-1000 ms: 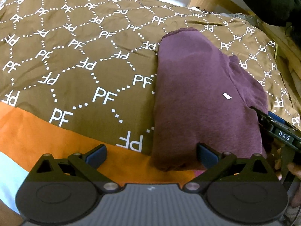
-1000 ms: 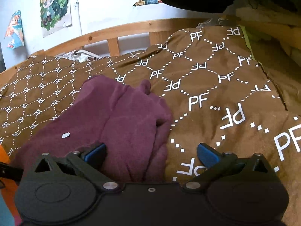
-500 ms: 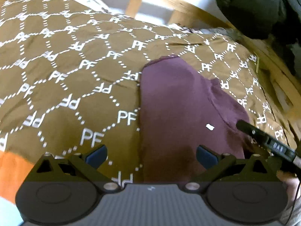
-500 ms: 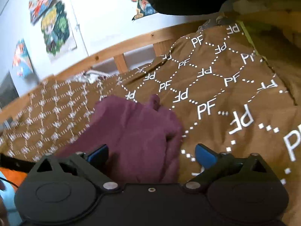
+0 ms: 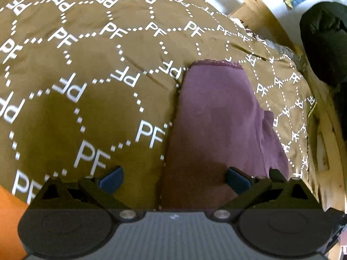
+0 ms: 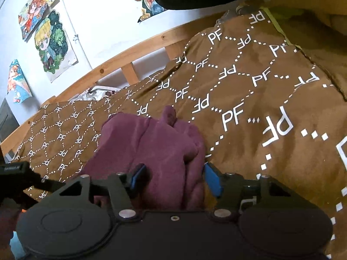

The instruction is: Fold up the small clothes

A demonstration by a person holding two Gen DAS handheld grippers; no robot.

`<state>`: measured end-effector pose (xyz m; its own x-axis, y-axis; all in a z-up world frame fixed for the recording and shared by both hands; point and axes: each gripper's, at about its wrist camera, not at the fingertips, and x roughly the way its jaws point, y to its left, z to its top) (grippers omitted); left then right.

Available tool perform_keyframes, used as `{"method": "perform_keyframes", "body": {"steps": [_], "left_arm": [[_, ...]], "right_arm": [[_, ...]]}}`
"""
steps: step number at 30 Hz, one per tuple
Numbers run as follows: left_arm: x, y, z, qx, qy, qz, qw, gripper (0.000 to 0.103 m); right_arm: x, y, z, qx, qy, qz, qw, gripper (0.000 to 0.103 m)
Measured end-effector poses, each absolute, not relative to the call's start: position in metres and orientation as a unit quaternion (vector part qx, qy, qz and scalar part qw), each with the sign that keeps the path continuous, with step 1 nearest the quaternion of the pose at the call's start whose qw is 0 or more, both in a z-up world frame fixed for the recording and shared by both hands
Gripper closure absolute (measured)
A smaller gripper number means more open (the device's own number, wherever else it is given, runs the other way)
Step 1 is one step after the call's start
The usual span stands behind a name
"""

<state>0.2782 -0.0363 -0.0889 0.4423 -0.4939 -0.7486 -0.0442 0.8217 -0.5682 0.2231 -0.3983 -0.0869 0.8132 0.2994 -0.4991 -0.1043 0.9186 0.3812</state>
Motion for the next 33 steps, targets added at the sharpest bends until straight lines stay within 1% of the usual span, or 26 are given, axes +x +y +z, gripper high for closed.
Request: {"method": "perform_keyframes", "body": {"steps": [3,8,13,18,19,20,21,22,23,24,25,26,29,33], "left_arm": [[0.285,-0.042,-0.087,-0.242,0.514,-0.148,0.810,0.001],[0.284,-0.046,-0.085,-0.230,0.518,-0.175,0.805,0.012],[0.271,-0.041,-0.088,-0.239,0.529,-0.223,0.783,0.012],[0.264,-0.033,-0.088,-0.247,0.536,-0.240,0.771,0.012],[0.264,-0.034,-0.087,-0.244,0.538,-0.245,0.769,0.017],[0.263,-0.035,-0.086,-0.241,0.538,-0.253,0.767,0.027],[0.263,-0.038,-0.085,-0.241,0.538,-0.266,0.762,0.030],[0.263,-0.039,-0.085,-0.240,0.538,-0.268,0.762,0.031],[0.262,-0.040,-0.084,-0.237,0.537,-0.265,0.765,0.037],[0.262,-0.040,-0.083,-0.234,0.536,-0.263,0.768,0.040],[0.261,-0.040,-0.083,-0.232,0.535,-0.259,0.770,0.046],[0.260,-0.038,-0.083,-0.233,0.536,-0.253,0.771,0.052],[0.259,-0.042,-0.078,-0.225,0.542,-0.232,0.776,0.062],[0.261,-0.053,-0.058,-0.187,0.538,-0.215,0.793,0.068]], "right_arm": [[0.225,-0.397,-0.087,0.173,0.287,0.110,0.936,0.043],[0.227,-0.397,-0.088,0.178,0.289,0.112,0.934,0.045],[0.229,-0.399,-0.089,0.184,0.290,0.113,0.932,0.047],[0.237,-0.399,-0.088,0.190,0.294,0.118,0.929,0.048],[0.238,-0.399,-0.088,0.189,0.294,0.118,0.929,0.049],[0.239,-0.398,-0.088,0.187,0.295,0.118,0.930,0.052],[0.238,-0.398,-0.089,0.185,0.295,0.118,0.930,0.058],[0.237,-0.397,-0.089,0.184,0.294,0.117,0.931,0.065],[0.236,-0.397,-0.088,0.184,0.292,0.115,0.931,0.069],[0.234,-0.396,-0.087,0.183,0.290,0.114,0.932,0.076],[0.232,-0.395,-0.086,0.181,0.288,0.112,0.934,0.080],[0.230,-0.394,-0.084,0.178,0.285,0.110,0.935,0.080],[0.226,-0.387,-0.078,0.164,0.280,0.103,0.940,0.084],[0.221,-0.366,-0.062,0.103,0.267,0.092,0.954,0.087]]}}
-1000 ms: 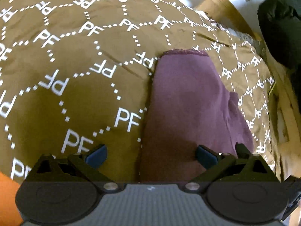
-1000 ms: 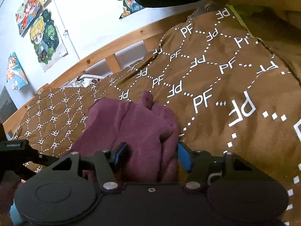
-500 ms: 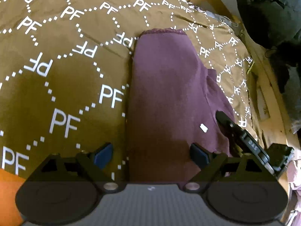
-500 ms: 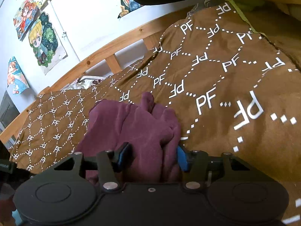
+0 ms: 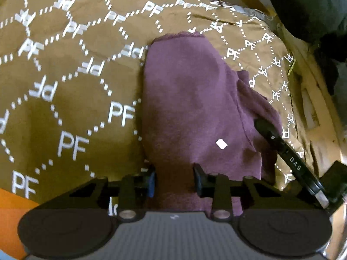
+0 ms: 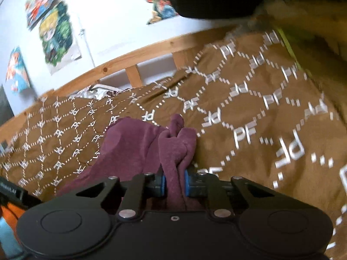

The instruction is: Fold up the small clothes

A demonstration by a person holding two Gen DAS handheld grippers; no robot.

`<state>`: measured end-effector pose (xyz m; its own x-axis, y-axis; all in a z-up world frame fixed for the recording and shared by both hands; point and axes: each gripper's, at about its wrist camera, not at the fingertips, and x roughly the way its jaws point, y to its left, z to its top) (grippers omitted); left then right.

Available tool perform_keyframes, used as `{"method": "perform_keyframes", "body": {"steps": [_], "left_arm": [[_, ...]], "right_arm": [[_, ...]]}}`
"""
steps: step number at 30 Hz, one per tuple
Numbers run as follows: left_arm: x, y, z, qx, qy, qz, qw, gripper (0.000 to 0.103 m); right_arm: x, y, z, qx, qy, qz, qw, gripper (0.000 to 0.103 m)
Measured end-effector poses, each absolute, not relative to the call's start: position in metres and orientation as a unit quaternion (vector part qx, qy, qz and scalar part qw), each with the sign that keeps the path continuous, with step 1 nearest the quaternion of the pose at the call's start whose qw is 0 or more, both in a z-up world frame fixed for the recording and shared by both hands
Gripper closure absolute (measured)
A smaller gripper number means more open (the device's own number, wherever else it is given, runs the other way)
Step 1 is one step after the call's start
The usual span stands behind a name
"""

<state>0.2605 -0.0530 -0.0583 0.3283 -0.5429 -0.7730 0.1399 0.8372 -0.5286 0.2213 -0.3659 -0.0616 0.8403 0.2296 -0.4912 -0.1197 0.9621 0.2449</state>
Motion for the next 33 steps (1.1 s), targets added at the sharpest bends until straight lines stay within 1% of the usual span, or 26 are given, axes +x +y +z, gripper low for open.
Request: {"method": "perform_keyframes", "body": {"steps": [2,7,16,22,28,33], "left_arm": [[0.258,-0.057,-0.046,-0.168,0.522,-0.216,0.807,0.069],[0.253,-0.045,-0.006,-0.119,0.455,-0.207,0.858,0.069],[0.254,0.005,0.030,-0.086,0.388,-0.137,0.907,0.069],[0.256,0.024,0.016,-0.067,0.381,-0.099,0.917,0.069],[0.255,0.029,-0.020,-0.101,0.421,-0.092,0.897,0.068],[0.249,0.028,-0.027,-0.098,0.417,-0.085,0.900,0.065]], "right_arm": [[0.221,-0.356,-0.051,0.076,0.258,0.092,0.959,0.088],[0.229,-0.331,-0.025,0.044,0.228,0.105,0.967,0.088],[0.258,-0.267,-0.003,0.051,0.167,0.150,0.973,0.088],[0.281,-0.226,-0.012,0.044,0.170,0.176,0.969,0.088],[0.288,-0.219,-0.038,0.047,0.228,0.169,0.958,0.088],[0.286,-0.230,-0.053,0.046,0.258,0.150,0.953,0.087]]}}
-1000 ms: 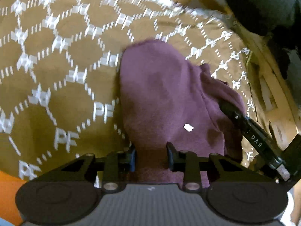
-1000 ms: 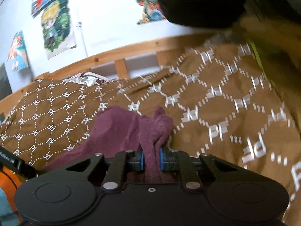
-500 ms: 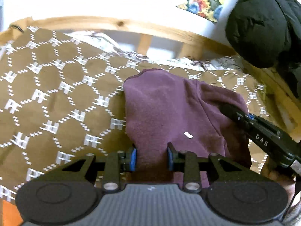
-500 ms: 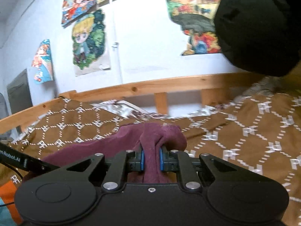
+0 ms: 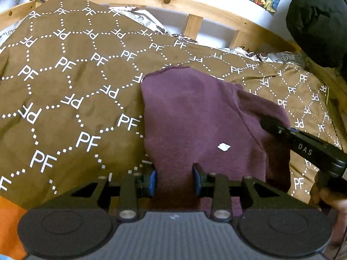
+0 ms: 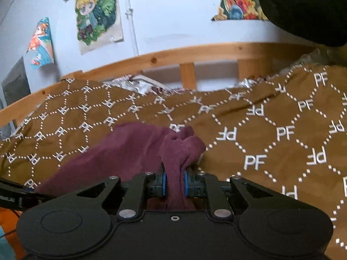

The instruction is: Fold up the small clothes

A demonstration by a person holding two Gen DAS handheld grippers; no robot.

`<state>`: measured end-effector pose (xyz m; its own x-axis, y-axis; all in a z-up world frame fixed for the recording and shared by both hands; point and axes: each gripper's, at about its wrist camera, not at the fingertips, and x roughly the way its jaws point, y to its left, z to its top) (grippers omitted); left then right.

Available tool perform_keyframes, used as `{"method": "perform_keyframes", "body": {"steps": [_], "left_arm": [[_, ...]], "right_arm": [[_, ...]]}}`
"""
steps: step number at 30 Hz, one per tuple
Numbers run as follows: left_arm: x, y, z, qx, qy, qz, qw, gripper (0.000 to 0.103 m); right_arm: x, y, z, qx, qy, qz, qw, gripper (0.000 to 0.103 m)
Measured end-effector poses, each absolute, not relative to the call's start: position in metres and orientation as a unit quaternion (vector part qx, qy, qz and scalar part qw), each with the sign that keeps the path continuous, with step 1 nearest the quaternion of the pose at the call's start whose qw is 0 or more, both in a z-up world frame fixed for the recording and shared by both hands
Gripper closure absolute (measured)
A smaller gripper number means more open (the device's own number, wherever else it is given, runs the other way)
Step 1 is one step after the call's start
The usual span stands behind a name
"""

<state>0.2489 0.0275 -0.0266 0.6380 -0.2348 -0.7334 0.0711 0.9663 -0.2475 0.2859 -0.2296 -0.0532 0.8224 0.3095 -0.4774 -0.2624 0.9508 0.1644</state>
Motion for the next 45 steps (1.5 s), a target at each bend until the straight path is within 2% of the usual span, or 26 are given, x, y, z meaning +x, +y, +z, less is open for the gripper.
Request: {"method": "perform_keyframes", "body": {"steps": [6,8,10,11,13,17,19,25,32,37,45], "left_arm": [[0.245,0.027,-0.027,-0.103,0.425,-0.057,0.898,0.047],[0.240,0.029,-0.026,-0.108,0.425,-0.052,0.897,0.030],[0.234,0.030,-0.024,-0.111,0.423,-0.047,0.898,0.020],[0.232,0.029,-0.022,-0.110,0.423,-0.044,0.898,0.018],[0.226,0.028,-0.017,-0.108,0.420,-0.039,0.900,0.014],[0.211,0.029,-0.001,-0.110,0.402,-0.024,0.909,0.006],[0.200,0.031,0.010,-0.111,0.385,-0.015,0.916,0.003],[0.165,0.038,0.041,-0.079,0.340,-0.005,0.937,0.000],[0.120,0.039,0.053,-0.031,0.294,0.014,0.955,0.000],[0.091,0.040,0.044,-0.029,0.269,0.011,0.963,0.000],[0.062,0.036,0.014,-0.012,0.274,0.002,0.962,0.000]], "right_arm": [[0.283,-0.236,-0.053,0.049,0.272,0.141,0.951,0.073],[0.279,-0.236,-0.050,0.042,0.273,0.139,0.951,0.062],[0.273,-0.235,-0.046,0.034,0.270,0.137,0.953,0.047],[0.270,-0.235,-0.044,0.031,0.267,0.135,0.954,0.043],[0.261,-0.235,-0.039,0.027,0.258,0.133,0.957,0.025],[0.243,-0.235,-0.027,0.025,0.246,0.125,0.961,0.015],[0.231,-0.236,-0.019,0.025,0.235,0.120,0.964,0.006],[0.192,-0.238,0.010,0.026,0.202,0.117,0.972,0.001],[0.140,-0.246,0.033,0.031,0.174,0.116,0.977,0.001],[0.101,-0.248,0.036,0.013,0.161,0.101,0.982,0.001],[0.044,-0.249,0.014,0.014,0.149,0.066,0.987,0.001]]}}
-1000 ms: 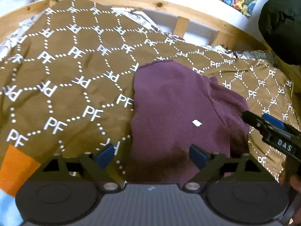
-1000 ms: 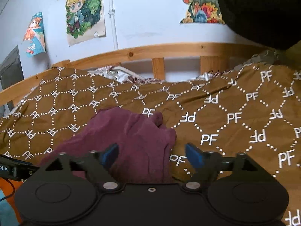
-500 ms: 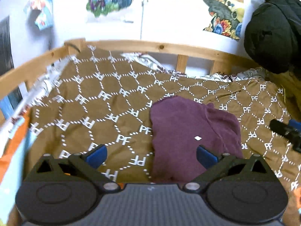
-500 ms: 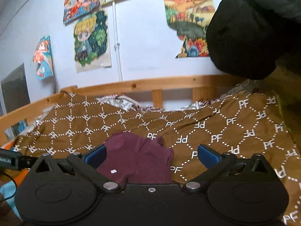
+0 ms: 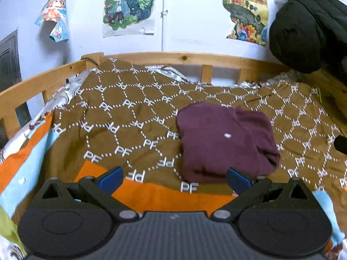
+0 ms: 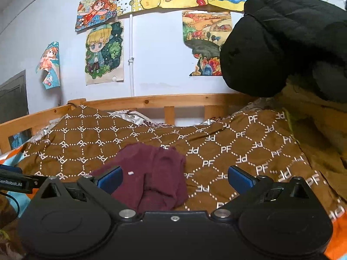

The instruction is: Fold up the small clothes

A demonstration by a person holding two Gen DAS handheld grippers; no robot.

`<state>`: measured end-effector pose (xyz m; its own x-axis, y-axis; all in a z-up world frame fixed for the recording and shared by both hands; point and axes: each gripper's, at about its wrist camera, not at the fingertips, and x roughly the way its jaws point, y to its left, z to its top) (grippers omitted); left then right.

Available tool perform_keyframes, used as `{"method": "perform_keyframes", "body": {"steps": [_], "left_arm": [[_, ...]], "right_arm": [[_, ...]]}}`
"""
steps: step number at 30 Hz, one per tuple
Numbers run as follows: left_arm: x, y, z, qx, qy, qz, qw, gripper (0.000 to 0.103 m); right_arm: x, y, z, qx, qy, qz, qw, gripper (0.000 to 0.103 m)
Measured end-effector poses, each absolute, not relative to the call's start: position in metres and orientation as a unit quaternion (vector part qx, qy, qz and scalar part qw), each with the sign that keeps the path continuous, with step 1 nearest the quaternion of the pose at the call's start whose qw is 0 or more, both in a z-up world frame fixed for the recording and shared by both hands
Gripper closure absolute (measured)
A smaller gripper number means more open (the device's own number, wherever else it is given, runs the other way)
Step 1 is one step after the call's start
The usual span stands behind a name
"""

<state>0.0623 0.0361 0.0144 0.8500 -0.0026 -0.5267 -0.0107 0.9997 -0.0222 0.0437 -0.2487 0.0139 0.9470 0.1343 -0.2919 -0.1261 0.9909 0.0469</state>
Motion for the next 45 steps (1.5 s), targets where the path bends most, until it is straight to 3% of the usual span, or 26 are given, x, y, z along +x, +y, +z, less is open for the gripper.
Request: {"method": "perform_keyframes", "body": {"steps": [13,45], "left_arm": [[0.047,0.028,-0.010,0.008,0.279,0.002,0.960,0.000],[0.048,0.026,-0.014,0.017,0.290,-0.002,0.957,0.000]], "right_arm": [[0.021,-0.247,-0.023,0.010,0.169,0.040,0.985,0.001],[0.027,-0.248,-0.032,0.010,0.185,0.045,0.982,0.001]]}}
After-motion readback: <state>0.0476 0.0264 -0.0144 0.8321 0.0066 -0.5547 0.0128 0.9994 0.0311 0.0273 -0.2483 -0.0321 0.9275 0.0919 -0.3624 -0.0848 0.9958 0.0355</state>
